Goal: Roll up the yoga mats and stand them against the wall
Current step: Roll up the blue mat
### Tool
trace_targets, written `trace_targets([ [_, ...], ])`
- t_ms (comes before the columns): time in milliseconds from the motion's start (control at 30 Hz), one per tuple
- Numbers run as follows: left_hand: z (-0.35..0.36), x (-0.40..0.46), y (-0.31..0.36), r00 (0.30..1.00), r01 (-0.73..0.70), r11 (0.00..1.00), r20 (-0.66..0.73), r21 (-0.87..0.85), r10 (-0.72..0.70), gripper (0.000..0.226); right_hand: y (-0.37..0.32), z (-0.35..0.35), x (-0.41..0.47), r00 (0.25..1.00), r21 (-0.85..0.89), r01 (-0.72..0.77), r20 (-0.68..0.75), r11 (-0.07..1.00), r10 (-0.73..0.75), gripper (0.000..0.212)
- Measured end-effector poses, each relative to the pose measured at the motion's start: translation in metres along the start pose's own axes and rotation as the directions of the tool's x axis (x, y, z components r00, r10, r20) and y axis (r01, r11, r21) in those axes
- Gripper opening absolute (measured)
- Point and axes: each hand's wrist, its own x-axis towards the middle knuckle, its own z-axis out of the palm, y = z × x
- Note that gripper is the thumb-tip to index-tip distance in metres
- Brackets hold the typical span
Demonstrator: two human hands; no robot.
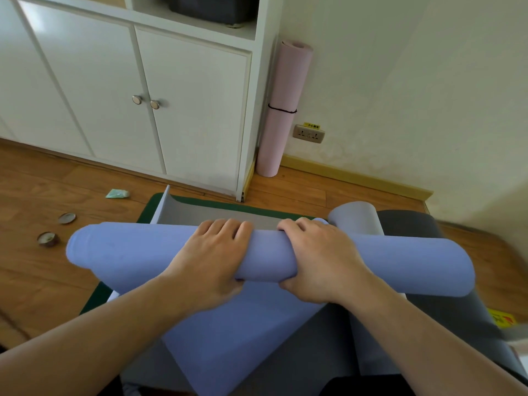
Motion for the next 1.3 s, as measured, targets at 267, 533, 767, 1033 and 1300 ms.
trace_targets([
  [267, 0.004, 0.004, 0.003, 1.000, 0.005, 0.999, 0.010, 0.044, -0.006, 0.080, 0.003, -0.007, -0.002, 0.989, 0.085, -0.026, 0.147, 0.996, 0.013, 0.067],
  [533, -0.007, 0.004, 0.001, 0.999, 0.018, 0.990, 0.051, -0.138, -0.011, 0.077, 0.001, 0.001, 0.000, 0.998, -0.013, 0.032, 0.046, 0.999, -0.032, 0.070],
  [767, 0.007, 0.000, 0.007, 0.999, 0.031, 0.998, 0.040, 0.062, -0.033, 0.097, 0.002, -0.002, -0.003, 0.998, 0.015, 0.004, 0.070, 1.000, -0.005, 0.068],
  [1033, -0.005, 0.005, -0.004, 1.000, 0.011, 0.997, 0.016, -0.070, -0.010, 0.084, -0.002, 0.005, -0.002, 0.999, -0.069, 0.034, 0.038, 0.997, -0.031, 0.093],
  [1300, 0.005, 0.001, 0.003, 1.000, 0.029, 0.995, -0.007, 0.092, -0.029, 0.100, -0.005, 0.000, -0.004, 1.000, 0.068, -0.015, 0.013, 0.998, 0.014, 0.075],
])
